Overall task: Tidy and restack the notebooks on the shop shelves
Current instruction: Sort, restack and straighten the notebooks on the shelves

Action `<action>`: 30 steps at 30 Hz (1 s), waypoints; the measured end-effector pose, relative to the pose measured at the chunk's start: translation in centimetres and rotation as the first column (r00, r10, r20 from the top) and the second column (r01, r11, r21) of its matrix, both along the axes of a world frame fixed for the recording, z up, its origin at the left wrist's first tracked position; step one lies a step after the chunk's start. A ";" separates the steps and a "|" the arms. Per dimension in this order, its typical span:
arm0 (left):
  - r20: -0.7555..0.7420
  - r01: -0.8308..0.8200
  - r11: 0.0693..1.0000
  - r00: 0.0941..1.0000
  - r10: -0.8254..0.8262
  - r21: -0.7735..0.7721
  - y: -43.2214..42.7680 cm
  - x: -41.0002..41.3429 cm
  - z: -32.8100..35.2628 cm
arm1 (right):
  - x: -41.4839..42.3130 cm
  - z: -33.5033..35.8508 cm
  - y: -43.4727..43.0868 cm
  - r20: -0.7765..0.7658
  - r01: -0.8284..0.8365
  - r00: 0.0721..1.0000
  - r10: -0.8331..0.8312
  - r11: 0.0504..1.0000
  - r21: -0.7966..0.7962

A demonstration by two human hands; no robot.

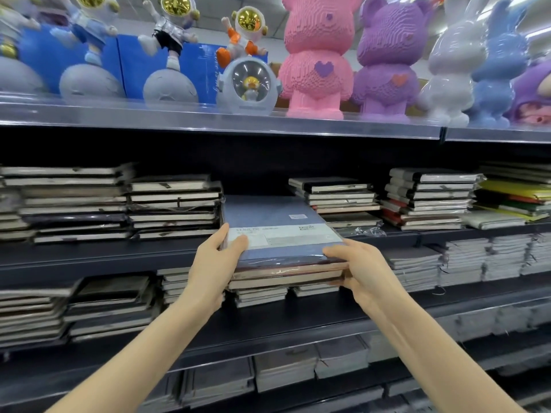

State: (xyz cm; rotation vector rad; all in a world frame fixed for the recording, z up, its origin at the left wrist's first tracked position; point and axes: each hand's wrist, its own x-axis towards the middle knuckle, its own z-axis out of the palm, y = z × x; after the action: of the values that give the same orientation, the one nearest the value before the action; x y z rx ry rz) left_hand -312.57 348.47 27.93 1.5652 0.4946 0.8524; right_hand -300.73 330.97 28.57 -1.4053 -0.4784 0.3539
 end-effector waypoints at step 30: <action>0.108 0.016 1.000 0.994 -0.018 0.025 -2.8 14.8 7.8 | 15.6 7.5 -1.4 0.158 0.162 0.966 -0.206 0.953 0.255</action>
State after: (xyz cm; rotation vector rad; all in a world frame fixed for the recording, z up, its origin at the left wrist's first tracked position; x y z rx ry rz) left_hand -297.77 345.65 35.75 1.5337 0.3939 0.9275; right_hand -285.11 329.59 36.05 -1.2381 -0.5165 0.0117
